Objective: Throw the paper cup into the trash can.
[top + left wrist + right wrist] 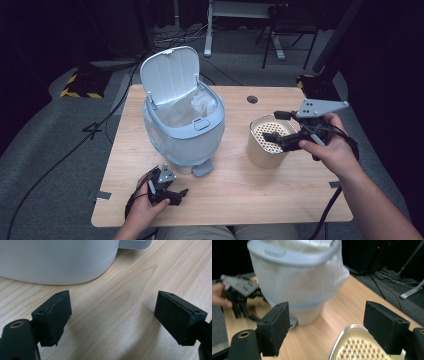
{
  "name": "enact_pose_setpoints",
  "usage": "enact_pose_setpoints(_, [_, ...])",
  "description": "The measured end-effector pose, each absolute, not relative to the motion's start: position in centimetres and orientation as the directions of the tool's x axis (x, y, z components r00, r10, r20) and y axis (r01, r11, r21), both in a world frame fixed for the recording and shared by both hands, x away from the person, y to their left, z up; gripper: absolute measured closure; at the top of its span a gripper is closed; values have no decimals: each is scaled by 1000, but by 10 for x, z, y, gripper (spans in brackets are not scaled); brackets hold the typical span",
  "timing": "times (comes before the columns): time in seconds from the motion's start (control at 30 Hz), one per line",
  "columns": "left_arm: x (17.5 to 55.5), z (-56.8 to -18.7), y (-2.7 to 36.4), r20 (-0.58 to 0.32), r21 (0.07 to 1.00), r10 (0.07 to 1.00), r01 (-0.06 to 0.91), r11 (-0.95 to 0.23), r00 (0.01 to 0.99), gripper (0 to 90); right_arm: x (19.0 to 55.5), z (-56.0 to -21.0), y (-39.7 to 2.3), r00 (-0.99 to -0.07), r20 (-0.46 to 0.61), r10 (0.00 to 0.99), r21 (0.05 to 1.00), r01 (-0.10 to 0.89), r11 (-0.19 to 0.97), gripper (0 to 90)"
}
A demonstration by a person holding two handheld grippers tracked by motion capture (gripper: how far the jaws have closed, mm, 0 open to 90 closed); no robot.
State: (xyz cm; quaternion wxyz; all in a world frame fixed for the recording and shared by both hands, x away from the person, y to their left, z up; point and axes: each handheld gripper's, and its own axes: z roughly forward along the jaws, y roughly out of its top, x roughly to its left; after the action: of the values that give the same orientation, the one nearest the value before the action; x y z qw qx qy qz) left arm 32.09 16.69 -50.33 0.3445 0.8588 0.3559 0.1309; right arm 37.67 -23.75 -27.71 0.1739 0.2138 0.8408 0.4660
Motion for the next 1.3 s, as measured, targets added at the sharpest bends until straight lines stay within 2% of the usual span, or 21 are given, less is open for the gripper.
enact_pose_setpoints(0.37, [318,-503,166,-17,691,732,537,-483,681,160,354,-340,-295,-798,-33,602,869,275,412,209])
enact_pose_setpoints(0.47, [316,-499,169,-19,706,730,526,-474,683,223,349,-360,-308,-777,-19,629,873,294,390,218])
enact_pose_setpoints(0.57, [315,-495,174,-54,721,734,536,-440,676,208,348,-381,-317,-767,0,642,858,330,394,219])
enact_pose_setpoints(0.67, [313,-493,177,-32,715,739,532,-454,673,214,346,-398,-326,-753,-2,658,842,354,407,219])
enact_pose_setpoints(0.73, [312,-491,178,-27,713,734,528,-461,678,216,346,-407,-333,-738,24,675,852,368,373,222])
enact_pose_setpoints(0.87, [309,-487,183,-42,720,736,531,-446,675,218,347,-424,-345,-714,44,699,843,403,358,219])
enact_pose_setpoints(1.03, [307,-481,186,-44,736,741,523,-430,670,221,348,-441,-353,-687,59,725,831,436,346,217])
enact_pose_setpoints(1.13, [305,-477,187,-59,755,746,519,-401,663,223,350,-450,-352,-684,58,727,845,422,329,213])
enact_pose_setpoints(1.3, [305,-465,192,-116,799,732,500,-333,672,240,350,-461,-344,-693,0,721,820,413,397,198])
